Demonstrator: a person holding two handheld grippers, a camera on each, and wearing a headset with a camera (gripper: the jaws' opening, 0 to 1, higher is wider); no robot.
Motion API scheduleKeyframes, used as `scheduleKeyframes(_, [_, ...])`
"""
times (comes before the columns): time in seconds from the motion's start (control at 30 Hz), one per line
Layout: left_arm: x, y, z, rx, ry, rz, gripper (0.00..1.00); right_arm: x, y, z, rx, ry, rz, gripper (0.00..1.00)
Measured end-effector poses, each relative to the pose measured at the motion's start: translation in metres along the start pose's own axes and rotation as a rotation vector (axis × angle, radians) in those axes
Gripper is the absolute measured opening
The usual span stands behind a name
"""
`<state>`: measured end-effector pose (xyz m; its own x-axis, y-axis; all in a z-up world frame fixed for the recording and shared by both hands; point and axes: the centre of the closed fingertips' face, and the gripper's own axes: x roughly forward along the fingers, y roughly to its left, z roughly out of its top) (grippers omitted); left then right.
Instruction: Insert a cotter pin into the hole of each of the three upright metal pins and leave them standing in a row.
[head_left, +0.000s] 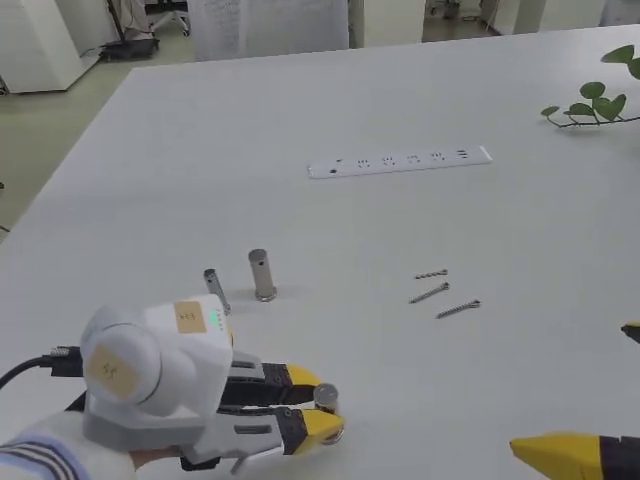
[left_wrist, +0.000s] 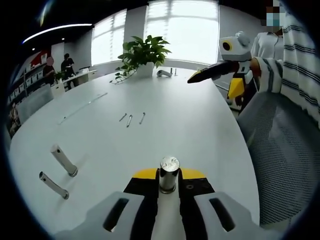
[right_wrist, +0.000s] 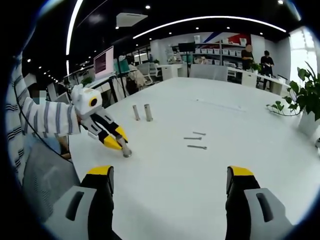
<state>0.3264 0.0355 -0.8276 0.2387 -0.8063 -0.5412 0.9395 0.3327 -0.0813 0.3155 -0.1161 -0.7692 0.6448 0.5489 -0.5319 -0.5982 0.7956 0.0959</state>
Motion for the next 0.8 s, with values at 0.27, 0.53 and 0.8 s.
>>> scheduleKeyframes(0.27, [0.001, -0.001, -0.004, -0.032, 0.004, 0.002, 0.22, 0.004, -0.006, 0.009, -0.026, -0.003, 0.008, 0.92])
scheduleKeyframes(0.53, [0.001, -0.004, -0.006, -0.044, 0.012, 0.002, 0.27, 0.007, -0.010, 0.017, -0.057, -0.002, 0.016, 0.88])
scheduleKeyframes(0.8, [0.001, -0.006, -0.004, -0.073, -0.002, -0.001, 0.31, 0.018, -0.010, 0.021, -0.101, 0.029, 0.052, 0.83])
